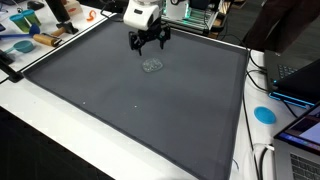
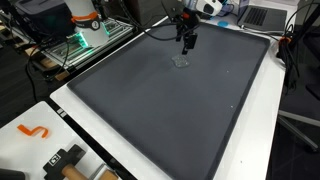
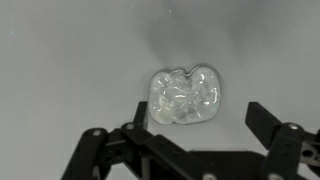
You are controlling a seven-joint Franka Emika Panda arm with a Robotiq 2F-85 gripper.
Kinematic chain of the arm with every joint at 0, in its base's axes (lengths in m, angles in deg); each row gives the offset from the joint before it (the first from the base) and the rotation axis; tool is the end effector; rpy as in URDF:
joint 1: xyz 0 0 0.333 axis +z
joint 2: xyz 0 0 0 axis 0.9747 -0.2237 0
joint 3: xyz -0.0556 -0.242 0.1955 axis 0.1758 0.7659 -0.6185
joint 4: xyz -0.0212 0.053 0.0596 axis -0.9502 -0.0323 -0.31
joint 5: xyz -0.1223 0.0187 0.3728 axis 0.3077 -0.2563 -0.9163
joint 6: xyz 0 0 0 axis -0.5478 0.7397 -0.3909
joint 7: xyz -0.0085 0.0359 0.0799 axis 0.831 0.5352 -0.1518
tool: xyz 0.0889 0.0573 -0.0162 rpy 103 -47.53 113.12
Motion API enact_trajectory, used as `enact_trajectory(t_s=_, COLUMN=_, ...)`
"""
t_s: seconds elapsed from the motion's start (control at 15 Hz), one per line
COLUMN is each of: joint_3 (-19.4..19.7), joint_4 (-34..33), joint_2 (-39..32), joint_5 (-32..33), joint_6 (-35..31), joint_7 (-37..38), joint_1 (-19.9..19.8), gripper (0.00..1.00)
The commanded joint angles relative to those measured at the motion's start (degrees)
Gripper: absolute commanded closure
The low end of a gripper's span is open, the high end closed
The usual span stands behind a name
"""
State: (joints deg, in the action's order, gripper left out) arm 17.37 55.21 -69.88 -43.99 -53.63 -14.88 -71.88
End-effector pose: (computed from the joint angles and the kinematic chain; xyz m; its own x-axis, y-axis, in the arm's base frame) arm 0.5541 0.1040 0.2575 0.6353 0.7533 -0.1701 0.7593 -0.6495 -0.0403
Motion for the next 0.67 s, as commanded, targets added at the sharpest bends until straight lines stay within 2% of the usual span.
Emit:
enact_trajectory(t_s=0.0, joint_3=-1.3, joint_4=3.2, joint_2=0.3, joint_5=0.6, joint_6=-4.2, joint_7=-3.2, joint_1=-1.5, gripper=0.00)
enact_trajectory(t_s=0.6, joint_3=-1.0, joint_4=7.1, joint_2=-1.4, joint_5=3.6, joint_6=-15.4, joint_7=-5.2, joint_1=-1.8, gripper=0.00)
